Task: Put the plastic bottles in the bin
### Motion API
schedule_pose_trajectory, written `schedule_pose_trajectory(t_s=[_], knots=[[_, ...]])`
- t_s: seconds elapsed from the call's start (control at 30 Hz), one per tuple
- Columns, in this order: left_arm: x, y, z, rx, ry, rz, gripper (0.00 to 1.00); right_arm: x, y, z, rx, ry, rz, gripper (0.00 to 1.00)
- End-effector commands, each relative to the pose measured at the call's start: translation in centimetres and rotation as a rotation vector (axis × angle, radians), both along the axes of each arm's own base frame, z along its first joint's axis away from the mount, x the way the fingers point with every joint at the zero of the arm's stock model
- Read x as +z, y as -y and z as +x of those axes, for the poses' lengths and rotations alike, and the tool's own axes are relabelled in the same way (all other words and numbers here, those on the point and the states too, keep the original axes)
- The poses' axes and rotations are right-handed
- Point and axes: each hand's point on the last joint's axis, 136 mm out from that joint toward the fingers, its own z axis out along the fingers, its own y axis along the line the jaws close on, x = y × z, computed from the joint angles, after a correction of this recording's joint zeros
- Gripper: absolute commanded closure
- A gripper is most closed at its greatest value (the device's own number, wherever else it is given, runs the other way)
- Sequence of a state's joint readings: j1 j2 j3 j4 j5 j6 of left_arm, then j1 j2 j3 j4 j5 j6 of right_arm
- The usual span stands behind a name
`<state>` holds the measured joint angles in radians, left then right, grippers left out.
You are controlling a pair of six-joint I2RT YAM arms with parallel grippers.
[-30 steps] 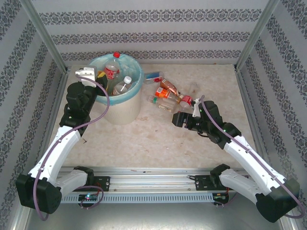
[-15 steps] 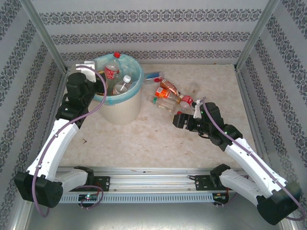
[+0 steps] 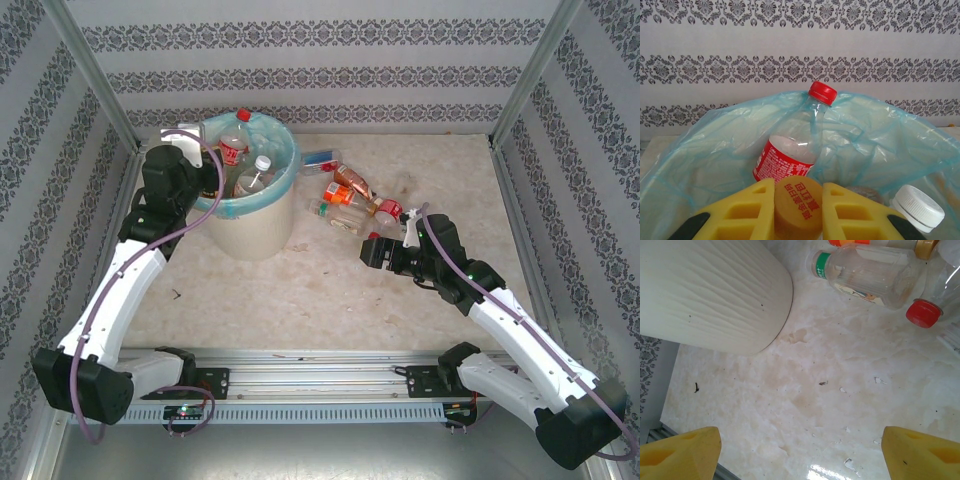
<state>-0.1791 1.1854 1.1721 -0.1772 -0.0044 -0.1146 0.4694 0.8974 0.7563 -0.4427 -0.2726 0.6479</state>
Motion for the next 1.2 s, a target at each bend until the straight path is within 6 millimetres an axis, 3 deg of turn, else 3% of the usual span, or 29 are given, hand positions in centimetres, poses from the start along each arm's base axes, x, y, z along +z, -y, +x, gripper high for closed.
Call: schedule_pose_trajectory(t_s=[0.0,0.17,0.4,0.57,0.63,0.7,0.77,1.0,1.17], knots=[[-10.7,-1.8,-2.0,0.062,-0.405,0.039,1.0,0.1,-0.2,0.3,0.011,0.021,-0.019,0.16],[-7.0,0.2,0.6,-0.002,-0.355,-0.039,1.0,0.1,-0.4,0.5,0.016,0.016,-0.014,0.16],[-0.4,2.5,4.2,-0.079,-0.159,-0.116,1.0,0.1,-0.3,0.5,0.014,0.018,-0.022,0.16],[3.9,2.9,4.6,-0.097,-0.028,-0.131,1.0,0.4,-0.2,0.5,0.012,0.023,-0.03,0.16],[4.6,2.6,3.9,-0.084,-0.004,-0.133,1.0,0.4,-0.1,0.5,0.007,0.027,-0.032,0.16],[3.9,2.0,2.9,-0.063,-0.012,-0.125,1.0,0.2,0.0,0.6,0.004,0.027,-0.035,0.16],[2.0,1.4,1.8,-0.038,-0.044,-0.108,1.0,-0.1,-0.1,0.7,0.003,0.022,-0.038,0.16],[-7.1,-0.2,-1.9,0.006,-0.213,-0.031,1.0,-0.8,-0.8,1.1,0.025,-0.012,-0.031,0.16],[-10.1,-0.4,-2.5,0.014,-0.302,-0.01,1.0,-1.0,-1.3,1.3,0.029,-0.024,-0.02,0.15]])
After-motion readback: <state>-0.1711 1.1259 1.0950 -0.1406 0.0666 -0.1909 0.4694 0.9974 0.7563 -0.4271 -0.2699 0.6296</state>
